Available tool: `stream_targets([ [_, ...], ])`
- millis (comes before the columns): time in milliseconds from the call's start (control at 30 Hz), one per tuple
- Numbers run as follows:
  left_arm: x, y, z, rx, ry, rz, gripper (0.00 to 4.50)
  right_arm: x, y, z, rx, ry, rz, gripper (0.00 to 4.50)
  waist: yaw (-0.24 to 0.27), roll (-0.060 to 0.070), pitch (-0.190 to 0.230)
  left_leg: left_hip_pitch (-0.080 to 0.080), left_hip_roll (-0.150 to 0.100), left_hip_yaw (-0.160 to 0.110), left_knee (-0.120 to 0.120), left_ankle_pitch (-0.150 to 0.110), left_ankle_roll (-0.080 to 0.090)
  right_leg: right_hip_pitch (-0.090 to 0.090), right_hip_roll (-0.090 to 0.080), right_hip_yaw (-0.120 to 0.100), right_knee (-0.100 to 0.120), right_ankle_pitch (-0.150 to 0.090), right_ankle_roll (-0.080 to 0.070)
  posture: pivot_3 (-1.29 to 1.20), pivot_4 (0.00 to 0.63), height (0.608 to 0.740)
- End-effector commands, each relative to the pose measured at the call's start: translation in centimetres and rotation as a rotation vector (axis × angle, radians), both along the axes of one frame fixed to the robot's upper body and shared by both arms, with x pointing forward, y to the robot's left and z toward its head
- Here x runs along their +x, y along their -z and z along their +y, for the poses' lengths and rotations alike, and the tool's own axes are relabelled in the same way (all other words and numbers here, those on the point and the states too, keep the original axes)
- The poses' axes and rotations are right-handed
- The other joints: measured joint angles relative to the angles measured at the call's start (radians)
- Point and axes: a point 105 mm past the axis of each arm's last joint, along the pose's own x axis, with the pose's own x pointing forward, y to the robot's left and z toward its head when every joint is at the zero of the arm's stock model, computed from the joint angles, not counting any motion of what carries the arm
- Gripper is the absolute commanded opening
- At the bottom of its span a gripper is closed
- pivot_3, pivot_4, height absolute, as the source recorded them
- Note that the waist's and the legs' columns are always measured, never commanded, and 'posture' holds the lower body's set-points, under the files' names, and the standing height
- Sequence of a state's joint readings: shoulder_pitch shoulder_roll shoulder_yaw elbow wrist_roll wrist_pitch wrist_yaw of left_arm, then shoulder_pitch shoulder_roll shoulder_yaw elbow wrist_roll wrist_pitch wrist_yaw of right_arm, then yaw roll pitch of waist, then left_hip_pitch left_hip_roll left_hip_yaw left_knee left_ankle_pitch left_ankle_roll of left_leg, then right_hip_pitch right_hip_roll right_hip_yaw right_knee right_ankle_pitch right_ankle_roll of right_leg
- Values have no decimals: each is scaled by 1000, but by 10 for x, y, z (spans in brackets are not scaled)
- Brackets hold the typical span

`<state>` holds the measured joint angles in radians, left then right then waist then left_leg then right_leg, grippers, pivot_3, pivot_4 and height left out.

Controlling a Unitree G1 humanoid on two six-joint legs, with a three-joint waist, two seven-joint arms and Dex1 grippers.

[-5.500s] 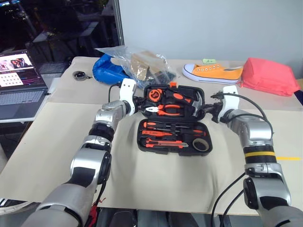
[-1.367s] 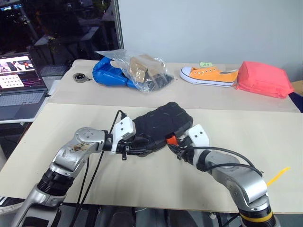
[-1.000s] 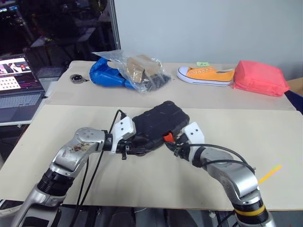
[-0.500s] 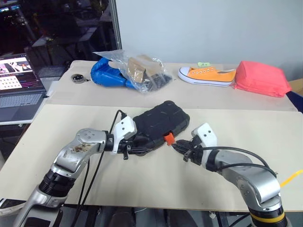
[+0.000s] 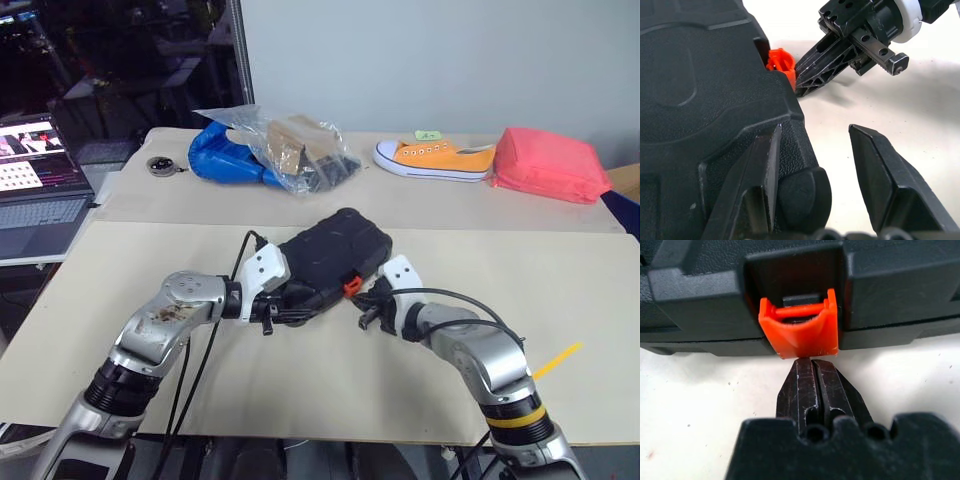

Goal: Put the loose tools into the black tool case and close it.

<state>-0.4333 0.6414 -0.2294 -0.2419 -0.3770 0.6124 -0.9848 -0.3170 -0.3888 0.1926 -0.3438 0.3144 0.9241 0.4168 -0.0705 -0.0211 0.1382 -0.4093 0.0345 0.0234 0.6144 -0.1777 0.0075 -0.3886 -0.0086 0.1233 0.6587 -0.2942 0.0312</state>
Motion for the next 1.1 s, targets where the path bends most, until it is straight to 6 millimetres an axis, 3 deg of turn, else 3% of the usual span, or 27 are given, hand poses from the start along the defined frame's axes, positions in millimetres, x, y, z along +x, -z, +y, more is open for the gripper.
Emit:
stream_targets([
  [33,-2,5,0,14,-2,14,2312,-19,-33,-5,46,-68,-112,7,3,0,0,0,0,0,0,0,0,0,0,0,0,0,0,0,150,740],
  [133,-2,6,1,14,-6,18,2312,-32,-37,-14,62,-82,-116,7,5,0,0,-1,0,-1,-1,0,0,0,-1,-1,-2,0,0,0,150,740],
  [267,-2,8,1,13,-8,24,2312,-28,-38,-19,83,-42,-128,7,2,0,0,0,0,0,-1,0,0,1,-1,-1,-2,0,1,0,150,740],
  [700,-2,9,1,18,-6,31,2312,0,-29,17,98,-51,-159,7,-4,-1,0,2,0,0,-1,0,0,1,0,0,-1,0,1,0,150,740],
  [933,-2,10,4,16,-20,31,2312,-10,-43,5,165,-54,-202,7,0,-1,0,3,0,0,-1,0,0,1,1,0,3,0,0,0,150,740],
  [1100,-3,10,3,15,-23,32,2312,-6,-55,7,250,-39,-256,7,1,-1,0,1,0,0,-2,0,0,0,0,0,-1,-1,-1,0,150,740],
])
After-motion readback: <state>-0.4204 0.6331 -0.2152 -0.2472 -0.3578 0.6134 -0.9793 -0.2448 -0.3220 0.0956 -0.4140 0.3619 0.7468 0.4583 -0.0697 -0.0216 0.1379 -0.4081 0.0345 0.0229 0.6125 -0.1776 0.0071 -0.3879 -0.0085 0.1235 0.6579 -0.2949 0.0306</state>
